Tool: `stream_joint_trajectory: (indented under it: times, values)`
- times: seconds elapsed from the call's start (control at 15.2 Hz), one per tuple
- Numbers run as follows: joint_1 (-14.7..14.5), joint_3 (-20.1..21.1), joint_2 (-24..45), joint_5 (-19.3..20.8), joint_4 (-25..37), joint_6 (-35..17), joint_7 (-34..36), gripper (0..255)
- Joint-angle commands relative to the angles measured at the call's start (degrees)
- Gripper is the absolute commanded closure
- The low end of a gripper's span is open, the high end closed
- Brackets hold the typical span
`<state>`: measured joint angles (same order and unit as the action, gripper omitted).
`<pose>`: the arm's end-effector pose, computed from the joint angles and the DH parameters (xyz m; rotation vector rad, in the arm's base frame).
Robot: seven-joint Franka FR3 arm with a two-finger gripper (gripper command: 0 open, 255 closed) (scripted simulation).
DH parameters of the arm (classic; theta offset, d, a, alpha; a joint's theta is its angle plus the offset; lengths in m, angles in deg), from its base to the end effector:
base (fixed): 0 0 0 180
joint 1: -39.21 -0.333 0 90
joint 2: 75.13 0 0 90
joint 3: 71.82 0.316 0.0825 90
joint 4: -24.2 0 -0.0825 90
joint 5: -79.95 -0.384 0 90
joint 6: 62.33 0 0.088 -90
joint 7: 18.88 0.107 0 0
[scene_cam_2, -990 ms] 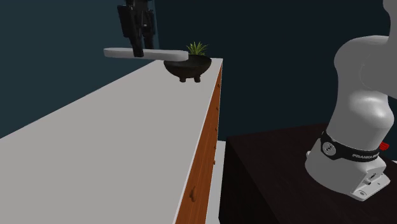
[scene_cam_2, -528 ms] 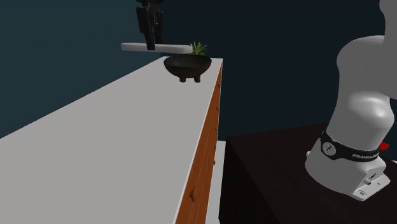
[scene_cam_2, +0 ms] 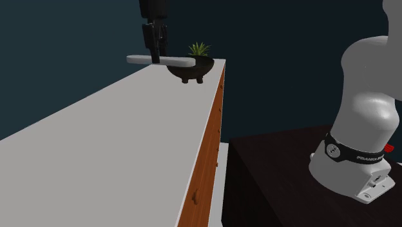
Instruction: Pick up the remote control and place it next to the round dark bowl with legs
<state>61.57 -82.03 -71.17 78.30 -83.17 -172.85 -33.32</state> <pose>0.4894 -0.3079 0.4721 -3.0815 0.5073 0.0095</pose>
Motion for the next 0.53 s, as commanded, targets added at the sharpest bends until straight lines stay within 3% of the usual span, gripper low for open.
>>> stream_joint_trajectory:
  times: [0.0, 0.46]
  values:
    - [0.0, 0.0, 0.4, -0.1, -1.2, -1.6, 0.0, 255]
    - [0.0, 0.1, 1.9, -0.5, -4.8, -6.7, -0.3, 255]
